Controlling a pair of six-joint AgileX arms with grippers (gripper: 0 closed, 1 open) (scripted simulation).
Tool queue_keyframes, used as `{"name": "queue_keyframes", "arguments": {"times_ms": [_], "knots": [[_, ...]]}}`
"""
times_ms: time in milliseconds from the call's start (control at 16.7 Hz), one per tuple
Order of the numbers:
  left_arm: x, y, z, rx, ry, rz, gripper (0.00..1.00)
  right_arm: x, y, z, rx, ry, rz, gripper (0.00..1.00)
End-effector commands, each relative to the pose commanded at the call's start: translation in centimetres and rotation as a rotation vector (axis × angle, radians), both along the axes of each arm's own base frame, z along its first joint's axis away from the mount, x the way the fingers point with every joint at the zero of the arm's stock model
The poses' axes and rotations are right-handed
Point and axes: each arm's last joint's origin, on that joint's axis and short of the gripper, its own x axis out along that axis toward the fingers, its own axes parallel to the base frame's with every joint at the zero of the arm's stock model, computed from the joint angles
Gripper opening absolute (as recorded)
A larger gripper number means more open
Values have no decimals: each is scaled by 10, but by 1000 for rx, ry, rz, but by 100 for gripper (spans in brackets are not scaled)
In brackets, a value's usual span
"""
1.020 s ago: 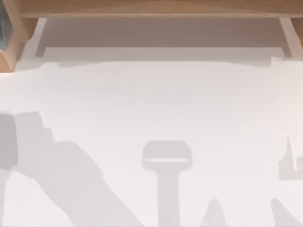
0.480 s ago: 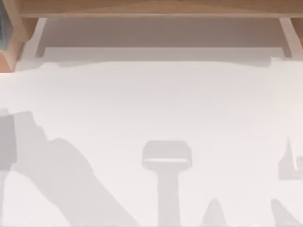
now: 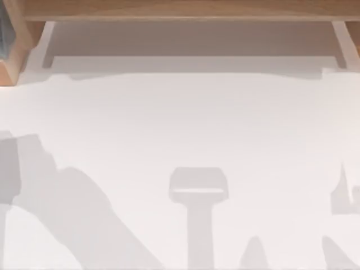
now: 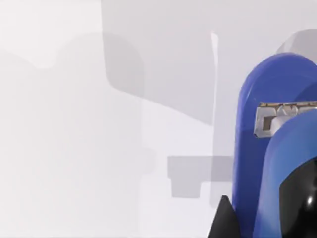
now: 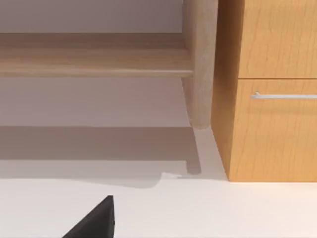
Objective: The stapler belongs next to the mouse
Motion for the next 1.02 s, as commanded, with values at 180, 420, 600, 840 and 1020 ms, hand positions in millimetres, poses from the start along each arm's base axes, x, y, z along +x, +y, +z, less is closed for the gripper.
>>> {"name": "queue_keyframes", "arguments": {"times_ms": [180,420,600,840,1020], "knots": [[2,2,-5,-3,-39,4,0,0,0,0,0,0,0,100],[1,2,-15,-14,-27,6,0,0,0,0,0,0,0,100],[1,2,-15,-14,-27,6,8,0,0,0,0,0,0,100],[1,2,-15,-14,-27,6,38,0,0,0,0,0,0,100],[1,2,-15,-14,-27,6,60,0,0,0,0,0,0,100]]}}
